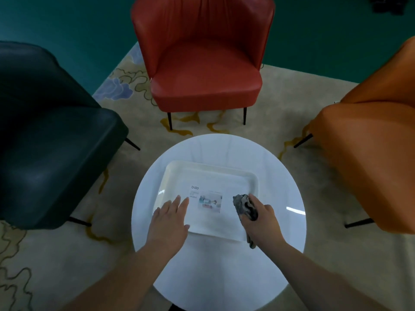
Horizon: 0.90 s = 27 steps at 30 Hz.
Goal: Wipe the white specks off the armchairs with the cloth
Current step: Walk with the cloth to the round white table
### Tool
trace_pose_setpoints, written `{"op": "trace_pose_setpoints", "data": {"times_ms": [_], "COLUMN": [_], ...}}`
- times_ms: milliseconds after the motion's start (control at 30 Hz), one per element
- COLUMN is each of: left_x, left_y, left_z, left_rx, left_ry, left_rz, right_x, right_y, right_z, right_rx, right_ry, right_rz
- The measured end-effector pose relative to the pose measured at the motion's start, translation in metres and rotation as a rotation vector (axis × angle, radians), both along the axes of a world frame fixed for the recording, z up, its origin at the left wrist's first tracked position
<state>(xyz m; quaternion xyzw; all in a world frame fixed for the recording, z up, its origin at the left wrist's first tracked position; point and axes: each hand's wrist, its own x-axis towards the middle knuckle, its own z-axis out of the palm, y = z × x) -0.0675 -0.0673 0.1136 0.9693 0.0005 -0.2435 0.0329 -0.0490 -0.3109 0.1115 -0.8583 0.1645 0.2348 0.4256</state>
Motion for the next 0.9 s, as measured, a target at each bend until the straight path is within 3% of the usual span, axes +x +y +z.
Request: {"op": "trace_pose_setpoints", "data": {"times_ms": [233,467,900], "left_x": [0.035,0.061,0.065], "left_y": [0.001,0.015,0.026], "left_z": [-0.06,-0.113,-0.122], "left_rx": [-0.064,-0.099,-0.184], "left_ry": [0.061,0.039,0.043], "left_rz": [0.002,-0.011,-0.017], "right_x": [0.024,0.041,0.058], "right_y": [0.022,0.052,0.082], "right_z": [-0.055,-0.087,-0.115], "right_rx": [0.131,0.056,0.05], "right_ry": [0.105,0.012,0.018], "right_rz": [-0.067,-0.077,-0.11]}}
